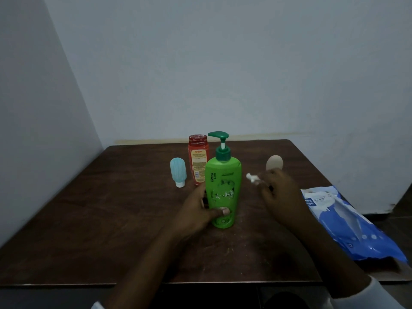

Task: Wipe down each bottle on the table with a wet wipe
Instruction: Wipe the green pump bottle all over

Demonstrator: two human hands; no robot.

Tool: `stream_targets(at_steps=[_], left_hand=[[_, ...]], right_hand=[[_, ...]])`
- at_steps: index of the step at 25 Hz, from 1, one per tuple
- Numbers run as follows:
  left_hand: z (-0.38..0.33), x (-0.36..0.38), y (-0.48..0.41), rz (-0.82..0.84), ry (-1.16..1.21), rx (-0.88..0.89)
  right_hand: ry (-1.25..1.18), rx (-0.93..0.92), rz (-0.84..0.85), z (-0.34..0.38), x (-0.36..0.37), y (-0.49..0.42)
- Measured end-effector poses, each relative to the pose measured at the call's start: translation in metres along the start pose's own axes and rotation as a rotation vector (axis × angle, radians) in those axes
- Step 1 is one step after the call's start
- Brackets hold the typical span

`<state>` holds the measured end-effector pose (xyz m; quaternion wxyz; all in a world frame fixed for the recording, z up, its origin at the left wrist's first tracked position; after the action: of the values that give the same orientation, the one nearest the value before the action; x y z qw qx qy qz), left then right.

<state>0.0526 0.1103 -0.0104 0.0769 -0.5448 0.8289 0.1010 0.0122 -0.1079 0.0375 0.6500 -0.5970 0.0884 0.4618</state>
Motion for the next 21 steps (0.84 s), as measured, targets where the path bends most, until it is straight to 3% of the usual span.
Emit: stream_targets(at_steps=[2, 4, 12, 21], left_hand=[[0.0, 0.008, -0.012, -0.033, -0.018, -0.014], [-0.004, 0.018, -0.028, -0.073, -0.089, 0.004], [-0.008, 0.06, -0.107, -0.274, -0.219, 0.035], [-0.015, 0.088, -0.136, -0.342, -0.197, 0.086]], right_hand=[[0.109, 0.01, 0.317, -0.016, 0.02, 0.002], [0.152, 0.028, 0.481, -0.027, 0.03, 0.007], [0.092, 0.138, 0.399, -0.055, 0.034, 0.02], [0.013, 0.126, 0.312, -0.055, 0.036, 0.024]])
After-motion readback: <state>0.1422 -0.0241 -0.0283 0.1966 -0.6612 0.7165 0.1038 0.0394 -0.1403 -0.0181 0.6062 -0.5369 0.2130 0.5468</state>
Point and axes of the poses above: each hand's wrist, its own y-axis away from the middle knuckle, its own x-axis out of the palm, z = x × y, the point moved 5 cm from there along -y, towards the middle knuckle, and after that the axes turned 11 degrees about -x, right-handed, at the moved point
